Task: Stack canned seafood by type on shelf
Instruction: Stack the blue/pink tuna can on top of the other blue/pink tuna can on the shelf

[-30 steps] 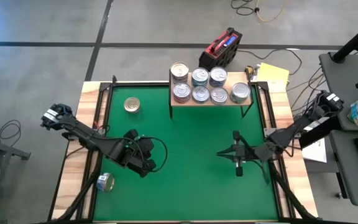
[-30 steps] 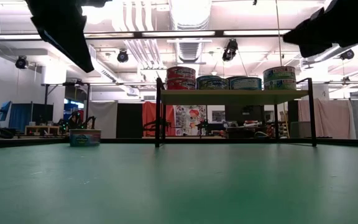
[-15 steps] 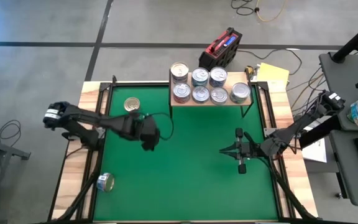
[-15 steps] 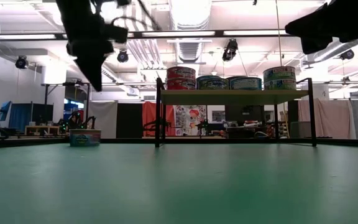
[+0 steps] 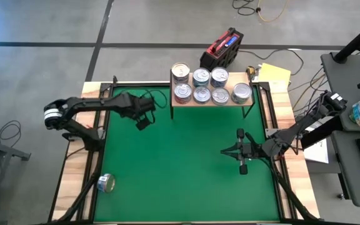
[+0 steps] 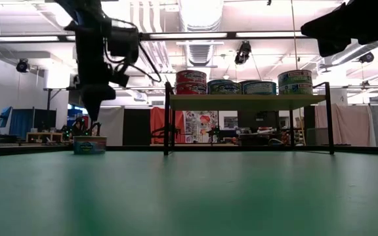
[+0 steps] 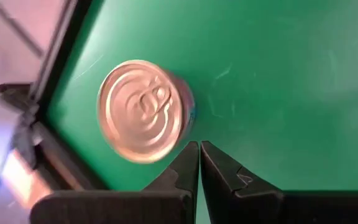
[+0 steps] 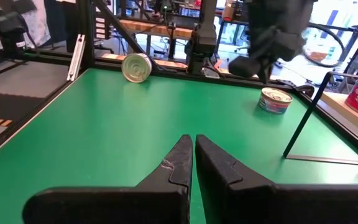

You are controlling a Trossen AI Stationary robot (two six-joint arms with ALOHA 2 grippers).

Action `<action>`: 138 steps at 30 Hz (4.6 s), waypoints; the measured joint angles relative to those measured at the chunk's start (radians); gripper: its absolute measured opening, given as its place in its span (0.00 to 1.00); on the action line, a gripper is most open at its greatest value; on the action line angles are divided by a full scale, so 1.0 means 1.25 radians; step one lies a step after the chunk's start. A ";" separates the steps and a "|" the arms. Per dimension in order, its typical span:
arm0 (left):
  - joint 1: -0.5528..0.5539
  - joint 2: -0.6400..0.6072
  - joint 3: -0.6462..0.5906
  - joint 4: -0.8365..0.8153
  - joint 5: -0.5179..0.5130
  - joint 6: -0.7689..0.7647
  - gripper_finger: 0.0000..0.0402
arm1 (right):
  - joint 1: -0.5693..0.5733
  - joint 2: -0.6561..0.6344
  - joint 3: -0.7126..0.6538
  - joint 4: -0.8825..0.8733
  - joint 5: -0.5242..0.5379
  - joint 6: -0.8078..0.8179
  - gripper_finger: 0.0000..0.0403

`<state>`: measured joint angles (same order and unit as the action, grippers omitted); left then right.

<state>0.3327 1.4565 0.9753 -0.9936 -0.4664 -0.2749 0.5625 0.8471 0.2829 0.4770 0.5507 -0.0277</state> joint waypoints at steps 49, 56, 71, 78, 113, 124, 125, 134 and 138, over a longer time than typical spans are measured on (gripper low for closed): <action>0.247 -0.012 -0.140 0.234 0.211 0.128 0.00 | 0.000 0.011 0.001 0.001 0.000 0.001 0.03; 0.197 -0.012 -0.137 0.212 0.272 0.079 0.00 | 0.000 0.011 0.001 0.001 0.000 0.006 0.03; -0.106 -0.011 -0.146 0.205 0.284 -0.152 0.00 | 0.000 0.011 0.001 0.001 0.000 0.007 0.03; -0.273 -0.011 -0.146 0.210 0.308 -0.308 0.00 | 0.000 0.011 0.001 0.007 0.000 0.014 0.03; -0.541 0.108 -0.090 0.608 0.141 -0.394 0.00 | -0.062 0.160 0.173 -0.093 0.080 0.230 0.03; -0.612 0.109 0.016 0.419 0.030 -0.373 0.00 | -0.189 0.287 0.264 -0.154 -0.163 0.417 0.03; -0.616 0.109 0.016 0.418 0.030 -0.374 0.00 | -0.201 0.298 0.269 -0.157 -0.190 0.439 0.03; -0.653 0.108 0.015 0.422 0.030 -0.415 0.00 | -0.262 0.437 0.324 -0.160 -0.308 0.499 0.03; -0.664 0.107 0.015 0.424 0.053 -0.466 0.00 | -0.269 0.488 0.351 -0.159 -0.308 0.487 0.03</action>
<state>-0.4969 1.5906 0.9943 -0.4640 -0.4006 -0.8576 0.2265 1.4570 0.7221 0.2783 0.1654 0.5805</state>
